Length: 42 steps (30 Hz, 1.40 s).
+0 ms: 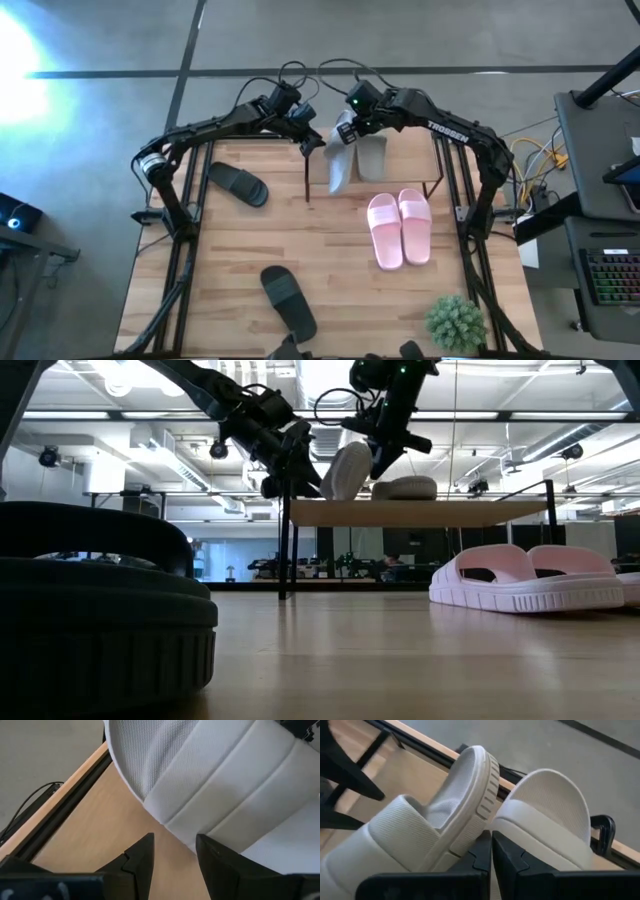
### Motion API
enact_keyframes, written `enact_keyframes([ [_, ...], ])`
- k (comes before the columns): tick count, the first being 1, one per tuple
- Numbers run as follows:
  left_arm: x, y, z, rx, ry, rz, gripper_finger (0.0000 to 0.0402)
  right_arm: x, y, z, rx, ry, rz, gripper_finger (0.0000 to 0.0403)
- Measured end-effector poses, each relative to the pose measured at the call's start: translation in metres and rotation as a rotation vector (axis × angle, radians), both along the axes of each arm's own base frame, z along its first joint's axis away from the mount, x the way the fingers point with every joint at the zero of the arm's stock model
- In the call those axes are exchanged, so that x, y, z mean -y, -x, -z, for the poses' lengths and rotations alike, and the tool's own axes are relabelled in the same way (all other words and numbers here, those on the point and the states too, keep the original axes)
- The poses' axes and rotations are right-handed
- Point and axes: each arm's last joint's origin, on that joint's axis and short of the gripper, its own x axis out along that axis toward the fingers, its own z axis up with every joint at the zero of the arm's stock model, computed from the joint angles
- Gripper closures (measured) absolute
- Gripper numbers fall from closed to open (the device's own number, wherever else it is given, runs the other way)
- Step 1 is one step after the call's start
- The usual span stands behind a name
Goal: Pick and place slides into the shelf
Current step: Put the gray slide on the shelf
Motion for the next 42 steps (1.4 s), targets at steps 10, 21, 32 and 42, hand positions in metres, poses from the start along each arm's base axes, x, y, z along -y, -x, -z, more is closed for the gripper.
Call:
enact_keyframes([
  [10,0.01,0.004,-0.017,0.041,-0.027,0.017,0.0269,0.002,-0.009,0.017,-0.023,-0.063,-0.028,0.0394],
  [21,0.014,0.009,-0.027,0.048,-0.062,-0.01,0.0269,-0.003,0.005,-0.013,-0.022,0.014,-0.002,0.0394],
  [32,0.014,0.008,-0.026,0.046,-0.063,-0.01,0.0269,-0.005,0.005,-0.014,-0.03,0.002,-0.017,0.0394],
  [42,0.016,0.007,0.0,0.004,-0.002,-0.023,0.0269,-0.013,0.0,-0.011,-0.024,-0.018,-0.041,0.0394],
])
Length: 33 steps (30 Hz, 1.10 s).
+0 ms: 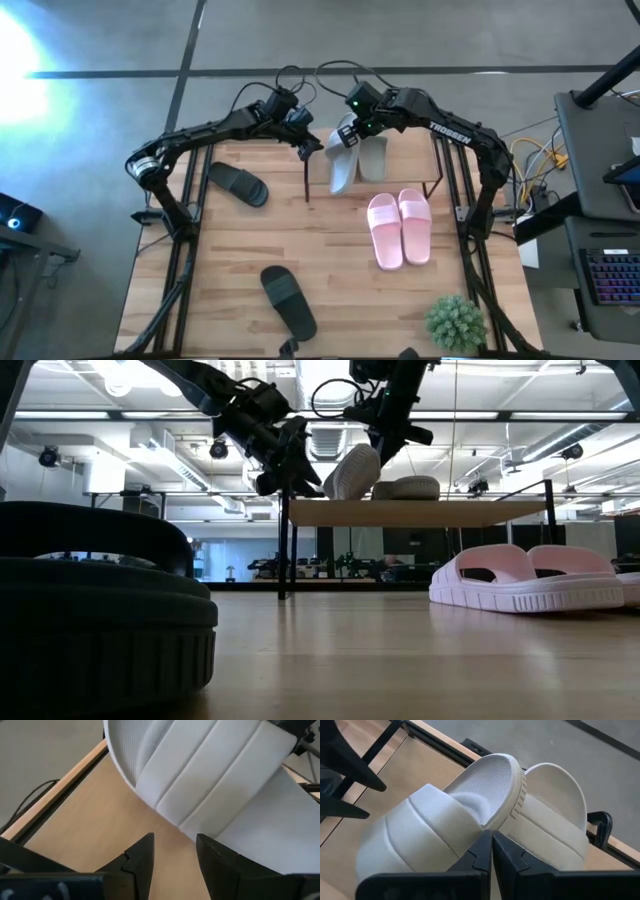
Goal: Pick and place slides into the shelf
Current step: Put the gray slide on the shelf
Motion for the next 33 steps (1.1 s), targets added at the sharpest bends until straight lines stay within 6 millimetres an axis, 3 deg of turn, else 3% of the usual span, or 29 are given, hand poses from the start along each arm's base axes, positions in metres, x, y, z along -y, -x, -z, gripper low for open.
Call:
enact_keyframes([
  [11,0.012,-0.01,-0.006,0.056,-0.018,0.035,0.0269,0.0,-0.011,0.01,-0.007,-0.003,-0.014,0.0394],
  [26,0.019,-0.011,-0.007,0.042,-0.039,0.043,0.0269,-0.005,-0.008,0.004,0.009,-0.003,-0.026,0.0394],
  [29,0.032,-0.011,-0.014,-0.031,-0.218,0.013,0.0269,-0.006,-0.007,0.003,-0.005,0.009,-0.06,0.0394],
  [33,0.064,-0.011,-0.032,-0.242,-0.691,-0.118,0.0269,-0.008,-0.007,0.002,-0.006,0.005,-0.071,0.0394],
])
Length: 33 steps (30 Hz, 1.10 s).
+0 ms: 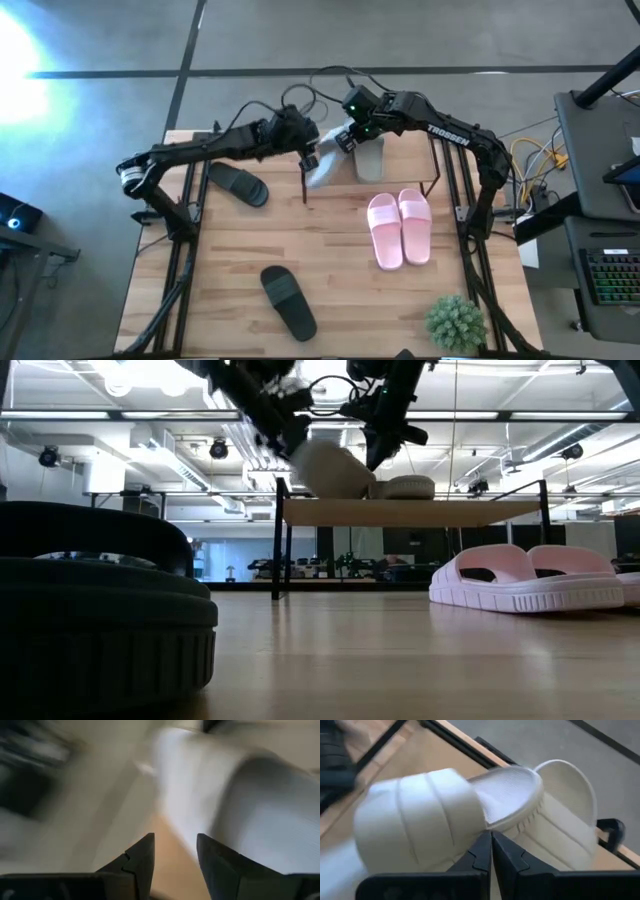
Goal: Pick and place slides into the shelf
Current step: Put the gray slide on the shelf
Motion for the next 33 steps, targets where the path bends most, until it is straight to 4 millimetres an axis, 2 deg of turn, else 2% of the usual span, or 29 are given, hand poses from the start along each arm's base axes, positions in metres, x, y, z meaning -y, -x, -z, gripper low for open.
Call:
enact_keyframes([
  [3,0.021,-0.005,-0.005,-0.1,-0.222,-0.027,0.0269,0.0,0.0,-0.001,0.003,0.003,0.0,0.0393],
  [5,0.028,-0.008,-0.002,-0.085,-0.225,0.022,0.0269,0.0,0.0,-0.001,0.006,0.008,0.001,0.0388],
  [7,0.031,-0.009,0.005,-0.054,-0.157,0.052,0.0269,0.001,0.0,-0.001,0.005,0.009,0.004,0.038],
  [11,0.027,-0.01,0.019,-0.013,-0.054,0.029,0.0269,0.0,0.0,-0.001,0.003,0.01,0.004,0.0358],
  [16,0.028,-0.012,0.019,0.028,-0.029,0.072,0.0269,-0.001,0.001,-0.002,0.002,0.011,0.004,0.0326],
  [29,0.01,-0.023,0.027,0.105,-0.089,-0.004,0.027,-0.004,0.003,-0.001,-0.029,0.002,-0.001,0.0266],
  [33,0.009,-0.026,0.037,0.079,-0.08,0.001,0.0292,-0.005,0.004,-0.001,-0.041,-0.003,-0.001,0.0261],
])
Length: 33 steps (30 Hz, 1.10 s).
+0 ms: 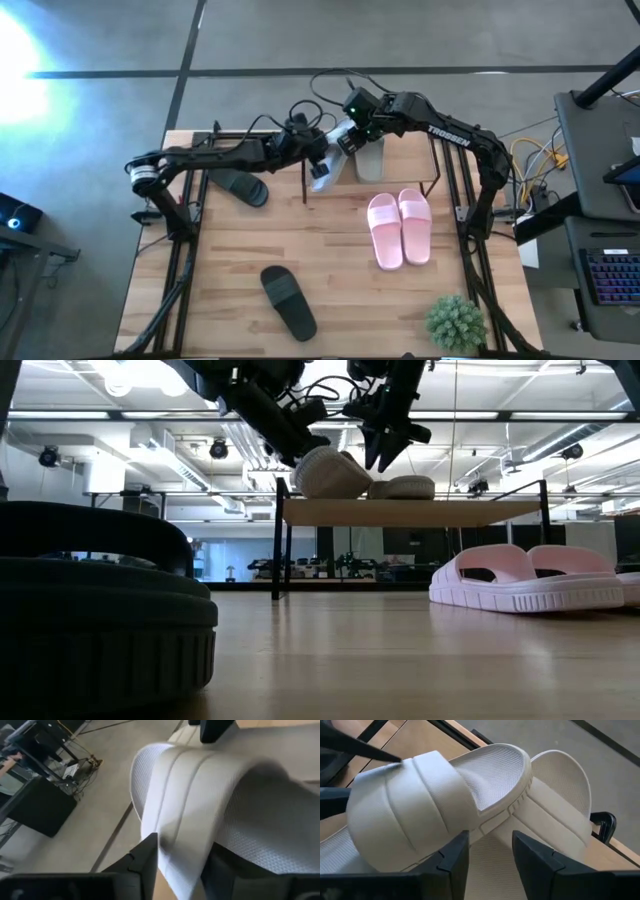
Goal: Pick and place slides into the shelf
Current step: Put the gray slide on the shelf
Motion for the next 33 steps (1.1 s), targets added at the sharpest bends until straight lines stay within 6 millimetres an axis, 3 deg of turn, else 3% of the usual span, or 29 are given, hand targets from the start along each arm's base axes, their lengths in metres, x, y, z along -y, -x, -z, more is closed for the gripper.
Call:
enact_keyframes([
  [8,-0.002,-0.005,0.006,-0.023,-0.034,0.0,0.0393,0.0,0.0,0.0,0.001,0.001,-0.001,0.0273],
  [14,-0.001,0.0,0.0,-0.064,-0.079,-0.08,0.0397,0.0,0.0,0.0,0.0,0.003,-0.003,0.028],
  [21,0.02,0.007,-0.011,-0.157,-0.175,-0.157,0.0399,0.001,0.0,-0.001,-0.011,0.026,0.006,0.028],
  [28,0.023,-0.002,0.004,-0.21,-0.186,-0.16,0.0399,-0.001,0.0,-0.001,-0.004,0.026,0.001,0.0282],
  [33,0.022,-0.007,0.008,-0.23,-0.203,-0.162,0.04,-0.008,-0.001,-0.014,0.091,-0.06,-0.072,0.0292],
])
